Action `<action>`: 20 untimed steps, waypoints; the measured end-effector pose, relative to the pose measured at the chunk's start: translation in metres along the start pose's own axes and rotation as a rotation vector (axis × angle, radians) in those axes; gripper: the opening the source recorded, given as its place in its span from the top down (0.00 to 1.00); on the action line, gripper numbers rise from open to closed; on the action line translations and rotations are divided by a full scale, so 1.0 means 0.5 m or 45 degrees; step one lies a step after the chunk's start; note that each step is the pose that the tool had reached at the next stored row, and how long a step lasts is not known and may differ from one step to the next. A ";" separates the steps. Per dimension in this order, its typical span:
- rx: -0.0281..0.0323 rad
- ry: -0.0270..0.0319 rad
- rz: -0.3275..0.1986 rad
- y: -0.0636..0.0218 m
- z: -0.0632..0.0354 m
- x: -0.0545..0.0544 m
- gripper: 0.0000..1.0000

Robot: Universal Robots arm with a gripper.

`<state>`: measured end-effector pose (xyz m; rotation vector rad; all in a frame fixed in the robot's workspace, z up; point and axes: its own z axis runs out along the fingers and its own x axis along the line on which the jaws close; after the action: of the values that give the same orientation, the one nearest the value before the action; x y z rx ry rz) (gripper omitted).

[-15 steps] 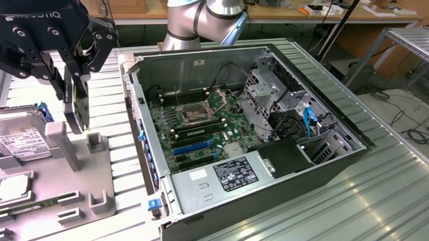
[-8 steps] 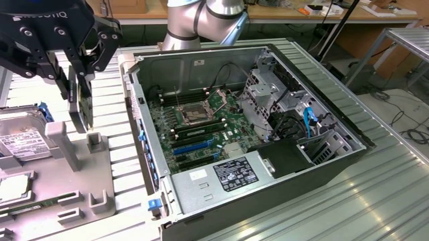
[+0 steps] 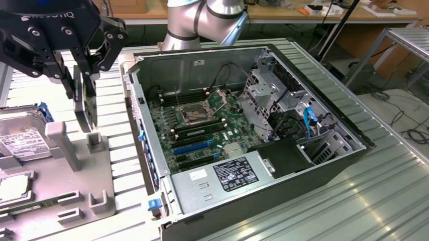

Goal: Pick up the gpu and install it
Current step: 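Pick up the gpu and move the gpu toward the slot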

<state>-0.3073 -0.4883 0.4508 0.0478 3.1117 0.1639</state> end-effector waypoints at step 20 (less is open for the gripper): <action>0.0001 0.0001 0.000 0.001 0.001 -0.023 0.73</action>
<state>-0.2960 -0.4883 0.4508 0.0477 3.1118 0.1638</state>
